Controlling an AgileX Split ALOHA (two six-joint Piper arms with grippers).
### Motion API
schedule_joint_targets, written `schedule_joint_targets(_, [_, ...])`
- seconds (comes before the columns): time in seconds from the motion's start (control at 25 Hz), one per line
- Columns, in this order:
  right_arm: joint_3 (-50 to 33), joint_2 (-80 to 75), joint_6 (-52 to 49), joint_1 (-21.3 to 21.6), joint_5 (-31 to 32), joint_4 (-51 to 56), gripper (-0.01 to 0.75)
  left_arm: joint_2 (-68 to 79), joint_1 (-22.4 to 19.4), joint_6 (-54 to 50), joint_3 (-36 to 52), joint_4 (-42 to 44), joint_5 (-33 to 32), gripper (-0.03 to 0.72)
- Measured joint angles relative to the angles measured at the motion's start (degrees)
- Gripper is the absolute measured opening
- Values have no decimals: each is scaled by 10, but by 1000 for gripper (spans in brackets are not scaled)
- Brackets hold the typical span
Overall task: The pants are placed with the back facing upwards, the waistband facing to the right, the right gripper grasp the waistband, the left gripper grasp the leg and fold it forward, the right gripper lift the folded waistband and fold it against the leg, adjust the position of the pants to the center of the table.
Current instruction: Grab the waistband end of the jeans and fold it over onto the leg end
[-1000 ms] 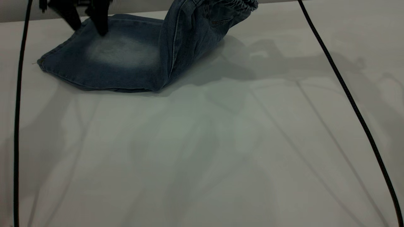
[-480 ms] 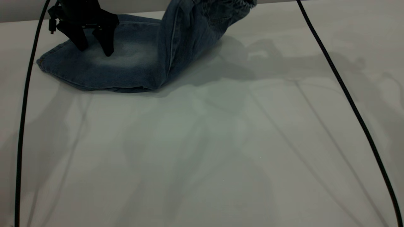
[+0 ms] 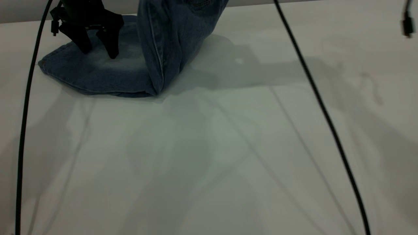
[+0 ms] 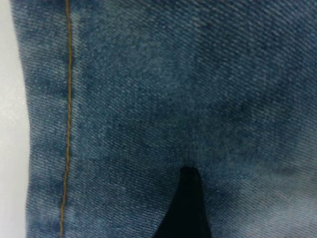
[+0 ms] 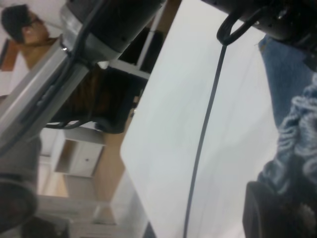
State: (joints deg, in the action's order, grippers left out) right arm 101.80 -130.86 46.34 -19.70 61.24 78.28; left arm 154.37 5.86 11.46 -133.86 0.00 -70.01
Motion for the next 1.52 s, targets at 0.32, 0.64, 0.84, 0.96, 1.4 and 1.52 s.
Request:
schedule_joint_targets(0.32, [38, -51, -13, -28, -18, 25, 22, 0, 0, 1, 0, 0, 0, 581])
schedule_joint_targets(0.64, [117, -109, -23, -53, -21, 75, 22, -1, 0, 1, 0, 0, 0, 581])
schedule_joint_targets(0.84, [146, -134, -27, -61, -23, 79, 22, -9, 0, 1, 0, 0, 0, 581])
schedule_joint_targets(0.96, [146, -138, -27, -61, -28, 79, 22, -30, 0, 0, -5, 4, -2, 581])
schedule_joint_targets(1.4, [146, -138, -12, -61, -52, 86, 22, -134, 14, -24, -108, 12, -3, 581])
schedule_joint_targets(1.52, [146, -141, -7, -69, -66, 95, 22, -152, 27, -20, -139, -13, -2, 581])
